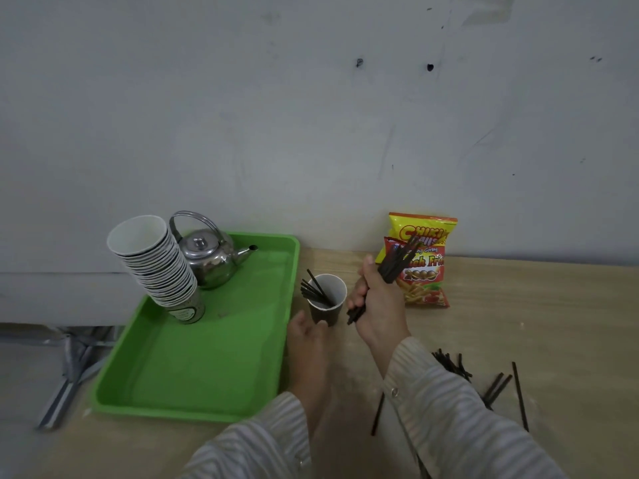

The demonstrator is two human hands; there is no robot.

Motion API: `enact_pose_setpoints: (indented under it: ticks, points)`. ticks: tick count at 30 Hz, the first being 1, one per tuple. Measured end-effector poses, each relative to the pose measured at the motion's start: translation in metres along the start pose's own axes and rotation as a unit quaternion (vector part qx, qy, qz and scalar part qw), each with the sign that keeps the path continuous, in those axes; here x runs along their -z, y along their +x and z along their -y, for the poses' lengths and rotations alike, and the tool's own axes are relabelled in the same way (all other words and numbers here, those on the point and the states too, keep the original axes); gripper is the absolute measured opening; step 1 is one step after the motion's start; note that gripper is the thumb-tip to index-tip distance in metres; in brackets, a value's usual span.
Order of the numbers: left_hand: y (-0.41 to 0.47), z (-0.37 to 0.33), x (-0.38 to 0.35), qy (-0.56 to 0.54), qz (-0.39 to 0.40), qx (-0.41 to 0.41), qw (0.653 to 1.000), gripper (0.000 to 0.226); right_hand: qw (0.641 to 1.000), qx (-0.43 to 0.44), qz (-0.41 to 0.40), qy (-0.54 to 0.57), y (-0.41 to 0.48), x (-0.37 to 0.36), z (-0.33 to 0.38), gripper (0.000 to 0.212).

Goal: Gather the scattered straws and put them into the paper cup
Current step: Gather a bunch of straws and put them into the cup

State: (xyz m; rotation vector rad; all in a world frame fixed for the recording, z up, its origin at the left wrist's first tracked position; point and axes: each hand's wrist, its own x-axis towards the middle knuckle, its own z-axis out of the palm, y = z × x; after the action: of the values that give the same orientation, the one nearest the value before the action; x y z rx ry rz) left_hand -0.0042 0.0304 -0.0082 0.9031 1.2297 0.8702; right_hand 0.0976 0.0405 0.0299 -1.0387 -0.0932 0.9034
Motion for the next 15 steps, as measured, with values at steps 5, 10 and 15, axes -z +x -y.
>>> enact_pose_setpoints:
  ticks: [5,10,15]
  points:
    - [0.03,-0.017,0.005,-0.004,0.079,-0.052,0.996,0.043,0.999,0.041,-0.008,-0.001,0.029,-0.025,-0.004,0.034]
    - [0.057,-0.025,-0.002,-0.011,0.095,-0.025,0.995,0.053,0.992,0.079,0.005,-0.096,0.045,-0.029,-0.019,0.051]
    - [0.07,-0.03,-0.008,-0.035,0.089,-0.01,0.995,0.042,0.983,0.096,0.047,-0.15,0.049,-0.025,-0.03,0.047]
